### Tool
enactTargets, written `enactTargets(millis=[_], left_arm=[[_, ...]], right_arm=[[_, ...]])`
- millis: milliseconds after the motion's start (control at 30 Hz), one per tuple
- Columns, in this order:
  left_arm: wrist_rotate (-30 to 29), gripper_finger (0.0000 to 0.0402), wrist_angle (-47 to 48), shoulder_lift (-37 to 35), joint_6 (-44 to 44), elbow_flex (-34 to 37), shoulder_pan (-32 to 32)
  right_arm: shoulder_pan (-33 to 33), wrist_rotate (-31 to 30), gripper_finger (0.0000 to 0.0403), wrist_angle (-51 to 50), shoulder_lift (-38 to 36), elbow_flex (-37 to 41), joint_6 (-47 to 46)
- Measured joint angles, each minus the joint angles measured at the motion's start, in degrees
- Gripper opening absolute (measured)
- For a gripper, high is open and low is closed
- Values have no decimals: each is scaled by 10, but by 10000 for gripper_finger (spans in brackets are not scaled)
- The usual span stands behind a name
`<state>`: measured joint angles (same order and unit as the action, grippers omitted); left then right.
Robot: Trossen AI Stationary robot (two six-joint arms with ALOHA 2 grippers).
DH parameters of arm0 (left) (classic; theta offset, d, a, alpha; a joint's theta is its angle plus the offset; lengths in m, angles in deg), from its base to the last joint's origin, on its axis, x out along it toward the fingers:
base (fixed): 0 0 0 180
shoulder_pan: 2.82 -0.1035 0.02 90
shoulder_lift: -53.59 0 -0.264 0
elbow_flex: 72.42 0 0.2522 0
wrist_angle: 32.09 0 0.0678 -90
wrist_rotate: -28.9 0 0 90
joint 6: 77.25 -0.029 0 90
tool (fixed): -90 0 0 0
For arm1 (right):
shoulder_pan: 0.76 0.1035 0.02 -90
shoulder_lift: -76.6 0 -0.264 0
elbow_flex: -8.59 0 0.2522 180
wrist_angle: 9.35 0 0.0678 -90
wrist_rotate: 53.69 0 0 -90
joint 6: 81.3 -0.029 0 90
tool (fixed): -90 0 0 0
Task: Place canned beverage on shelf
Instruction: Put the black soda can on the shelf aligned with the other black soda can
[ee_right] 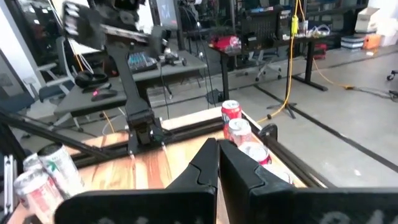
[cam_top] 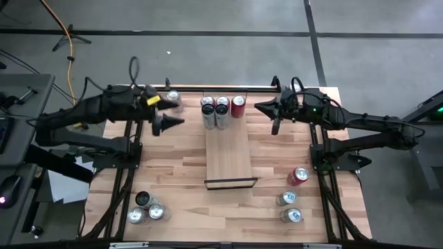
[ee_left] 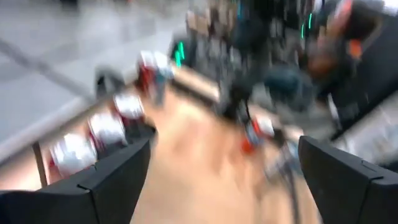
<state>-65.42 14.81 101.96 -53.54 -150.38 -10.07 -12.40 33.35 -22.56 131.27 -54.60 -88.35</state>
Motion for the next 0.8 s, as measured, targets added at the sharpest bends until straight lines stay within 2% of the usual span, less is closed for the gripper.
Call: enactTargets(millis=[167, 300, 567, 667, 800], left_arm=[[47, 360, 294, 83, 121, -143, 81], [57, 360, 448, 127, 258, -188, 189], [-3, 360, 525, 198, 543, -174, 446], [-1, 360, 533, 244, 648, -171, 508], [44, 360, 533, 303, 752, -171, 559]], right_arm=[[0, -14, 0, -40, 0, 0, 15], [0, -42, 0, -63, 0, 0, 16], [0, -60, 0, -92, 0, 0, 18], [0, -60, 0, -105, 0, 0, 20], [0, -60, 0, -120, 0, 0, 20]])
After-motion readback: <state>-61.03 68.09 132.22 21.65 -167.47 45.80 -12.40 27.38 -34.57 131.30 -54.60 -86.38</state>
